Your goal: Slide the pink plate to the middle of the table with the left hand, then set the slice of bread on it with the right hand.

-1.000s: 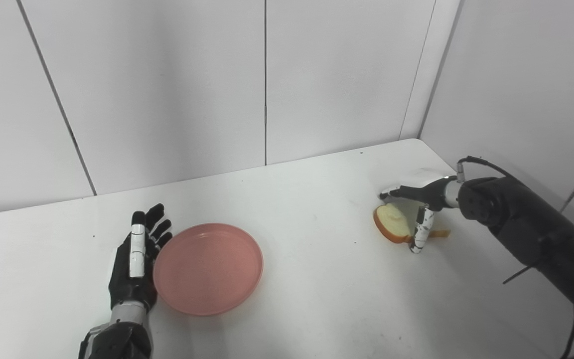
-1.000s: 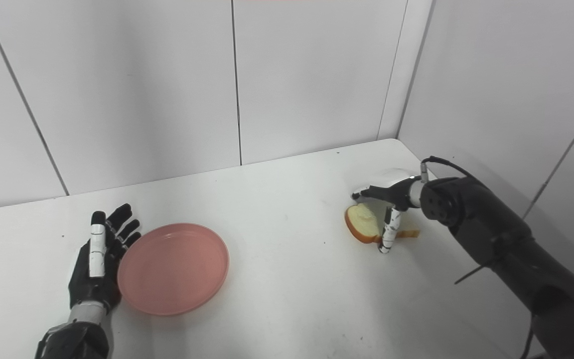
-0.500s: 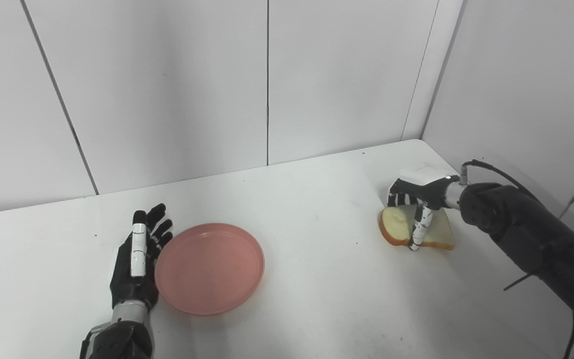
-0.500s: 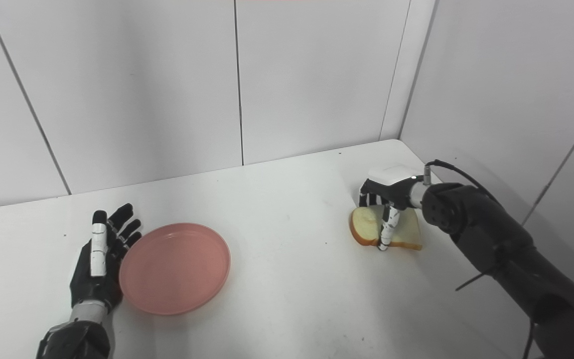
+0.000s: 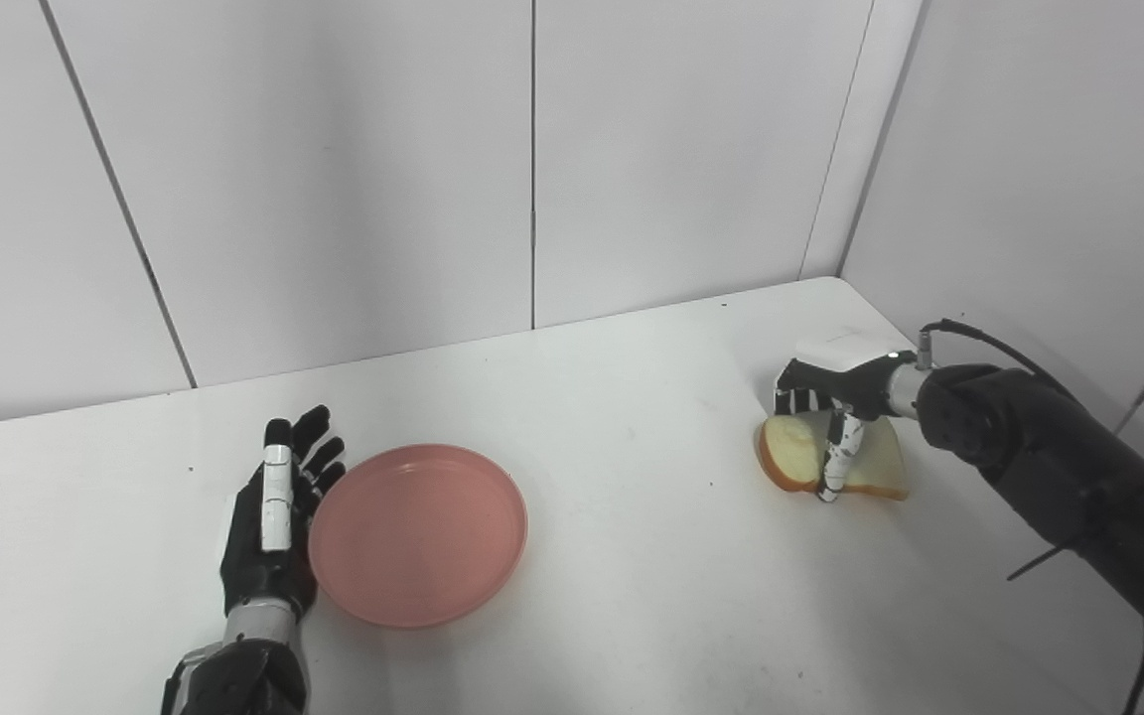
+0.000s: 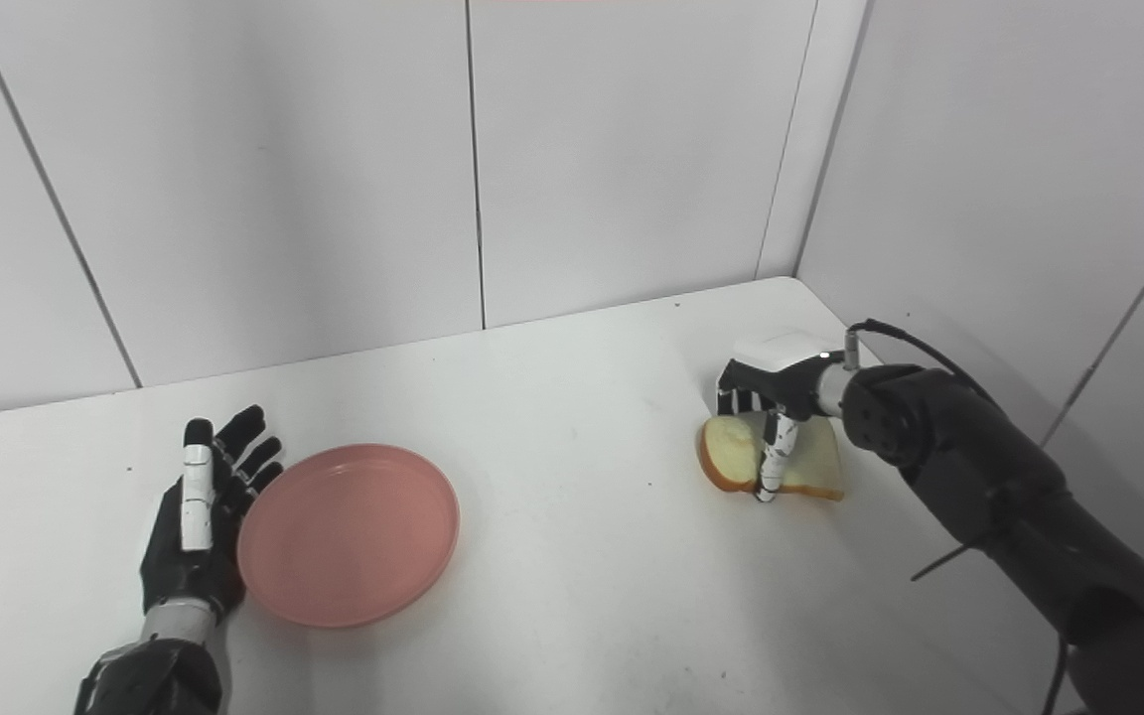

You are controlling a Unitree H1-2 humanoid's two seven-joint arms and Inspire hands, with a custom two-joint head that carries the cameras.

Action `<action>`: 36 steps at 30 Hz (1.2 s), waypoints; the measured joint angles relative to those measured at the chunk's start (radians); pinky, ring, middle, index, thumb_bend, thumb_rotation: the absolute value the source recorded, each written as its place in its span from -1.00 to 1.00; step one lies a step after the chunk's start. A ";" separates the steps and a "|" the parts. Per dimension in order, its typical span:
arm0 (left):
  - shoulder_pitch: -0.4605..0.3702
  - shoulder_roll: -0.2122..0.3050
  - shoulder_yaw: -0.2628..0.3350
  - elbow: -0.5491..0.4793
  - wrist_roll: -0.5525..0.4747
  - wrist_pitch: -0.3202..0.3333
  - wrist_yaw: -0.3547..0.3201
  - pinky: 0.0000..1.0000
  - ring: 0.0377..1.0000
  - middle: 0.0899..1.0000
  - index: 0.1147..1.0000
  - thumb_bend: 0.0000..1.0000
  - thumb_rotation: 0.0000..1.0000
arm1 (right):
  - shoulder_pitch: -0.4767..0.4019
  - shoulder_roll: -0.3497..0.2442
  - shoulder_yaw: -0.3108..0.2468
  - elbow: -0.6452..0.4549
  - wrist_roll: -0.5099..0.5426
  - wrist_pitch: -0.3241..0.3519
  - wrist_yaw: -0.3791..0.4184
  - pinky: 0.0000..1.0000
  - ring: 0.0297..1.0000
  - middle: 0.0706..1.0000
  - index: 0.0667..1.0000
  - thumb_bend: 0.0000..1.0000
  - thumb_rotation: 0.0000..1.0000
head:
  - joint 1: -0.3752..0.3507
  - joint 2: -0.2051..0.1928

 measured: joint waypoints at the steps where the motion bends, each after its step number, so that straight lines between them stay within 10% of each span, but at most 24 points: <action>1: 0.000 0.000 0.000 0.000 0.000 0.000 0.001 0.76 0.72 0.78 0.44 0.62 0.76 | 0.000 0.000 0.000 -0.007 -0.001 -0.008 0.004 -0.32 -0.19 -0.11 -0.05 0.04 -1.00 | 0.000 0.000; 19: 0.003 -0.037 -0.018 0.001 0.044 -0.002 0.036 0.70 0.65 0.66 0.39 0.57 0.78 | -0.134 0.020 -0.002 -0.288 0.063 -0.065 0.169 -0.42 -0.23 -0.11 -0.03 0.04 -1.00 | 0.080 -0.003; 36: -0.029 -0.093 -0.048 0.105 0.109 -0.090 0.092 0.62 0.65 0.68 0.37 0.59 0.75 | -0.221 0.156 0.050 -0.363 0.052 -0.128 0.260 -0.28 -0.18 -0.06 -0.09 0.04 -1.00 | 0.340 -0.028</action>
